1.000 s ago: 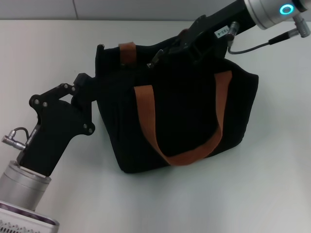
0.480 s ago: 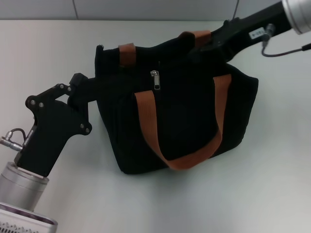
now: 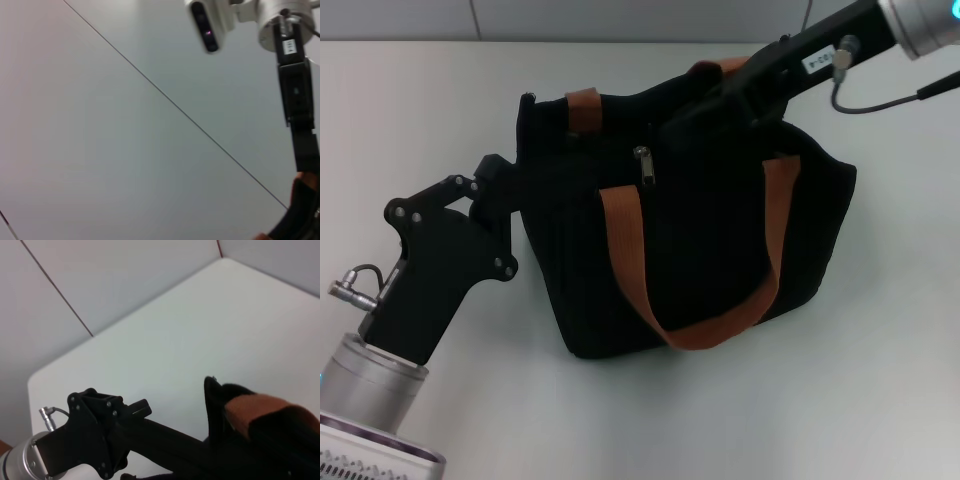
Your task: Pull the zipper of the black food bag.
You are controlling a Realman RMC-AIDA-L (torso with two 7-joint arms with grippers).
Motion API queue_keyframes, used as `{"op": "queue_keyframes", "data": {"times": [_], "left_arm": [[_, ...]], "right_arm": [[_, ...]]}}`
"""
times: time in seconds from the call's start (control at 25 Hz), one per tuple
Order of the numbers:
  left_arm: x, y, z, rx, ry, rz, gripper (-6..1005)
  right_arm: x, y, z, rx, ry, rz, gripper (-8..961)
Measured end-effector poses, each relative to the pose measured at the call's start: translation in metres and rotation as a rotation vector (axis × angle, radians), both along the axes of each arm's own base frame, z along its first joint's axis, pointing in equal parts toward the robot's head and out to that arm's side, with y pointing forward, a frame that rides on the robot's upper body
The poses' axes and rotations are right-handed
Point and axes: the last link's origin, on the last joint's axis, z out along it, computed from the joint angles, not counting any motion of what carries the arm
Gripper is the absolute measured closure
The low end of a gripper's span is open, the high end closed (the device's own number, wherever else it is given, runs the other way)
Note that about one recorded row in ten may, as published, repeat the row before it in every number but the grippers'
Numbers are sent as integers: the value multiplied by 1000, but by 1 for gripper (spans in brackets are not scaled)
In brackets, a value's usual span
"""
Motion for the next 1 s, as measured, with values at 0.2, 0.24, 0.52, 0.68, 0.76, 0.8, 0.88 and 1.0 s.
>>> {"op": "queue_keyframes", "data": {"times": [0.2,0.24,0.52,0.68,0.76,0.8,0.88,1.0], "left_arm": [[-1,0,-5,-24,6,21,990],[-1,0,-5,-24,6,21,990],[0,1,-5,-25,5,17,991],[0,2,-5,-25,4,16,991],[0,2,-5,-24,3,15,991],[0,2,-4,-23,2,14,991],[1,2,-4,-22,2,12,991],[1,2,-4,-19,0,10,991]], "right_arm": [[-16,2,-12,-11,-114,-17,720],[-18,2,-15,-14,-131,-19,712],[-25,3,-30,-29,-187,-24,662],[-22,6,-35,-25,-180,-42,663],[-21,7,-37,-24,-176,-51,663],[-21,7,-38,-25,-176,-51,666],[-20,8,-40,-24,-174,-53,671],[-20,9,-43,-20,-183,-42,678]]}}
